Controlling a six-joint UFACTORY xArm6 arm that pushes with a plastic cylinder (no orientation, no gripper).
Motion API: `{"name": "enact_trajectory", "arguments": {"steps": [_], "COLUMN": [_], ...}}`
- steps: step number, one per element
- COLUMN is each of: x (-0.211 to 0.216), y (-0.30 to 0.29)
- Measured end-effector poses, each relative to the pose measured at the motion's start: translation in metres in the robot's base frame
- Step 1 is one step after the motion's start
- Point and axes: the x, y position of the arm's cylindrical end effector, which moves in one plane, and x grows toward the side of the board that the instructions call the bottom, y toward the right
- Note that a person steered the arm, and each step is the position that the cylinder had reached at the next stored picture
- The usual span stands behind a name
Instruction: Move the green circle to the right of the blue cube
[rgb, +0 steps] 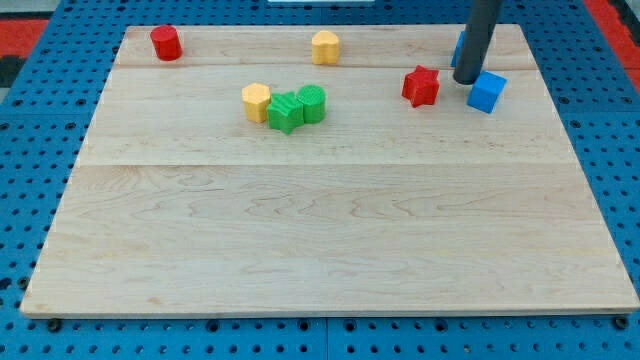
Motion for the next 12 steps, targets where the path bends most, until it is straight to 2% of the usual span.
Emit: {"name": "enact_trajectory", "arguments": {"steps": [1, 2, 3, 4, 5, 6, 8, 9, 10, 11, 12], "x": [-0.019, -0.017, 0.015, 0.045, 0.056, 0.019, 0.021, 0.057, 0.064, 0.038, 0.024], "y": [0.02, 0.058, 0.044, -0.011, -0.066, -0.101, -0.217, -0.266, -0.329, -0.319, -0.351]}}
